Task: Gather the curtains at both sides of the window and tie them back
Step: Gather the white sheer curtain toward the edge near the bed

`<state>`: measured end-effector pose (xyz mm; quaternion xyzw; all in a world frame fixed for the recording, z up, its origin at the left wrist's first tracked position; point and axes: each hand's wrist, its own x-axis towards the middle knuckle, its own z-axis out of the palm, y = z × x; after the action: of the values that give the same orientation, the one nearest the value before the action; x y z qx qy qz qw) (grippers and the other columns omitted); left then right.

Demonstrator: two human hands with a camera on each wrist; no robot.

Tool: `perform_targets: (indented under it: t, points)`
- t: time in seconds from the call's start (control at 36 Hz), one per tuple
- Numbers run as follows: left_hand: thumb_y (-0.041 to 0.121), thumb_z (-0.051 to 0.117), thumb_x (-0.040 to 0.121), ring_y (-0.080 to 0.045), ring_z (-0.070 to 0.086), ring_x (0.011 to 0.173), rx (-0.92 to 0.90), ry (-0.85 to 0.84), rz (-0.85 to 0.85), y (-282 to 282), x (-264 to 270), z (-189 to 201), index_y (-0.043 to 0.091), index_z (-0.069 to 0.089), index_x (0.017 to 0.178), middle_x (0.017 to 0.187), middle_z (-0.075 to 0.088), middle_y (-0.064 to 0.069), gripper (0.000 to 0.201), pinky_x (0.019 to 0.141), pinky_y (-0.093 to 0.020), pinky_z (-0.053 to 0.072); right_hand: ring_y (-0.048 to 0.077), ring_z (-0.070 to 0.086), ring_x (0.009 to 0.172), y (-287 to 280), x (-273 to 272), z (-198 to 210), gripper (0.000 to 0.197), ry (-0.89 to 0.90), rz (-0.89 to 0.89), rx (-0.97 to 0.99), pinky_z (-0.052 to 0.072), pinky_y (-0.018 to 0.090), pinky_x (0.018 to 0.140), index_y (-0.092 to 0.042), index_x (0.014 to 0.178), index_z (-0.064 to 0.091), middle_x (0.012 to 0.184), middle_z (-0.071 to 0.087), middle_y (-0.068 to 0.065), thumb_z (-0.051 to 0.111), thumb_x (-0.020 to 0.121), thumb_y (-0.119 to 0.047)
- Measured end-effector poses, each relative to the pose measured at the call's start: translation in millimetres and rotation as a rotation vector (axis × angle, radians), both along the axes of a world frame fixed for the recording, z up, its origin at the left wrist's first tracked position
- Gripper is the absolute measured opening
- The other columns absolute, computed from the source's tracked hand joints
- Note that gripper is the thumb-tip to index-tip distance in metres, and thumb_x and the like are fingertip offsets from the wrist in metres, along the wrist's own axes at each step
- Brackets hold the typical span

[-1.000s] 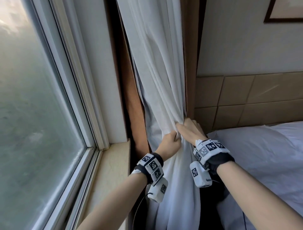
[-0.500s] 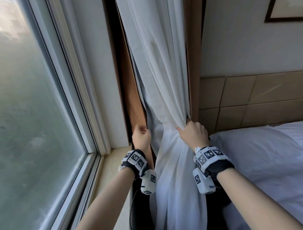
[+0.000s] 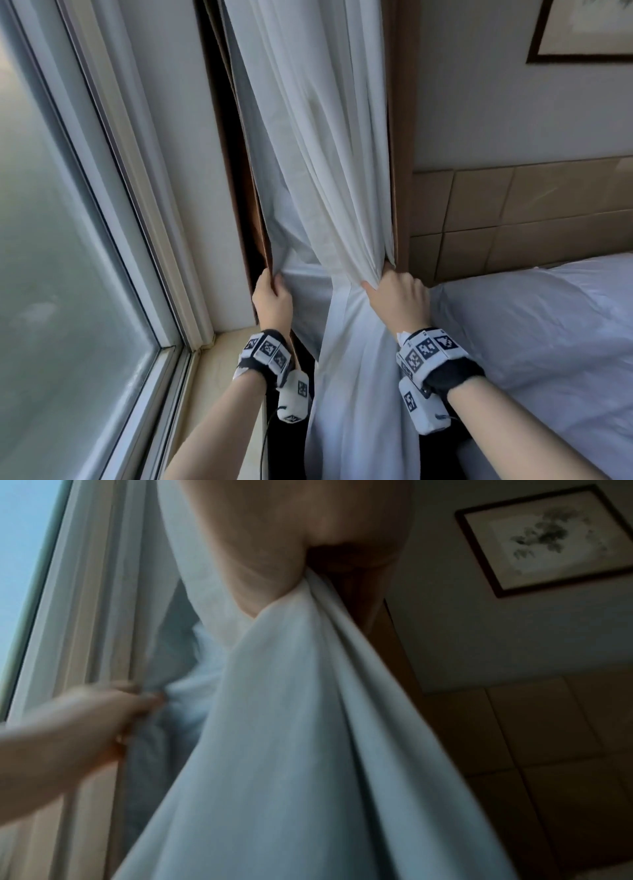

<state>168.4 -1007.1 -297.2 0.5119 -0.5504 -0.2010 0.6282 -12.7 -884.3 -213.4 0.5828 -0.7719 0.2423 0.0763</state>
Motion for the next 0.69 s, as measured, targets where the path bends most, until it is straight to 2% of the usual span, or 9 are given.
perform_targets:
  t: [0.14, 0.25, 0.33, 0.39, 0.44, 0.5, 0.56, 0.61, 0.69]
  points:
    - [0.009, 0.039, 0.096, -0.023, 0.045, 0.068, -0.259, -0.081, -0.009, 68.1, 3.8, 15.1, 0.002, 0.045, 0.08, 0.076, 0.047, -0.01, 0.018, 0.066, -0.025, 0.036, 0.038, 0.067, 0.083, -7.2, 11.7, -0.8, 0.019, 0.033, -0.026, -0.017, 0.043, 0.035, 0.062, -0.007, 0.092, 0.06, 0.086, 0.069, 0.018, 0.056, 0.092, -0.025]
    - [0.007, 0.04, 0.091, -0.022, 0.05, 0.099, -0.376, -0.267, -0.139, 113.9, -13.6, 35.4, 0.001, 0.055, 0.101, 0.108, 0.047, -0.006, 0.018, 0.092, -0.03, 0.042, 0.036, 0.067, 0.088, -8.9, 24.7, -3.9, 0.026, 0.03, -0.003, -0.007, 0.049, 0.037, 0.068, -0.008, 0.112, 0.057, 0.094, 0.07, 0.016, 0.057, 0.091, -0.023]
    - [0.009, 0.045, 0.094, -0.008, 0.044, 0.113, -0.288, -0.303, -0.232, 131.3, -38.4, 44.1, 0.003, 0.05, 0.119, 0.125, 0.045, -0.007, 0.025, 0.106, -0.018, 0.032, 0.035, 0.066, 0.093, -3.3, 34.6, -8.7, 0.022, 0.048, 0.078, -0.032, 0.05, 0.038, 0.073, -0.01, 0.113, 0.055, 0.099, 0.069, 0.015, 0.048, 0.094, -0.018]
    - [0.005, 0.047, 0.09, -0.009, 0.055, 0.095, -0.149, -0.261, -0.337, 137.9, -52.1, 46.1, 0.01, 0.045, 0.111, 0.109, 0.057, -0.005, 0.021, 0.091, -0.026, 0.046, 0.035, 0.066, 0.098, 0.6, 38.6, -10.5, 0.023, 0.048, 0.131, -0.031, 0.05, 0.04, 0.076, -0.01, 0.112, 0.054, 0.103, 0.068, 0.016, 0.036, 0.098, -0.015]
    - [0.003, 0.047, 0.086, -0.004, 0.06, 0.075, 0.0, -0.191, -0.381, 139.9, -56.8, 49.4, 0.015, 0.041, 0.104, 0.087, 0.063, 0.001, 0.022, 0.068, -0.023, 0.05, 0.036, 0.064, 0.101, 3.6, 37.4, -9.5, 0.026, 0.017, 0.187, 0.017, 0.049, 0.041, 0.079, -0.008, 0.114, 0.053, 0.108, 0.066, 0.018, 0.031, 0.101, -0.013]
    - [0.0, 0.047, 0.085, -0.006, 0.06, 0.076, 0.12, -0.127, -0.37, 137.5, -54.6, 55.4, 0.013, 0.04, 0.105, 0.087, 0.063, 0.002, 0.025, 0.065, -0.019, 0.049, 0.037, 0.063, 0.102, 8.3, 33.4, -7.0, 0.026, -0.007, 0.239, 0.041, 0.048, 0.041, 0.081, -0.006, 0.113, 0.054, 0.108, 0.065, 0.019, 0.033, 0.1, -0.014]
    - [0.01, 0.054, 0.089, -0.017, 0.059, 0.092, 0.201, -0.032, -0.385, 139.1, -52.9, 64.0, 0.011, 0.036, 0.105, 0.098, 0.061, -0.001, 0.024, 0.079, -0.028, 0.052, 0.037, 0.064, 0.099, 17.2, 29.2, -5.8, 0.025, -0.012, 0.343, 0.05, 0.048, 0.04, 0.079, -0.007, 0.108, 0.057, 0.103, 0.066, 0.018, 0.037, 0.097, -0.017]
    - [0.038, 0.063, 0.088, -0.015, 0.058, 0.105, 0.251, 0.024, -0.422, 144.2, -56.9, 71.4, 0.016, 0.032, 0.111, 0.111, 0.058, 0.001, 0.044, 0.092, -0.036, 0.051, 0.034, 0.065, 0.093, 24.4, 23.1, -6.5, 0.022, -0.08, 0.472, 0.06, 0.046, 0.035, 0.072, -0.009, 0.103, 0.059, 0.097, 0.066, 0.014, 0.043, 0.094, -0.021]
    - [0.055, 0.071, 0.077, -0.01, 0.059, 0.107, 0.228, -0.099, -0.334, 147.4, -64.1, 76.6, 0.024, 0.027, 0.13, 0.121, 0.057, 0.007, 0.076, 0.093, -0.029, 0.05, 0.027, 0.06, 0.107, 27.6, 8.5, -3.3, 0.034, -0.335, 0.613, 0.204, 0.044, 0.026, 0.082, -0.009, 0.12, 0.056, 0.114, 0.062, 0.01, 0.061, 0.089, -0.021]
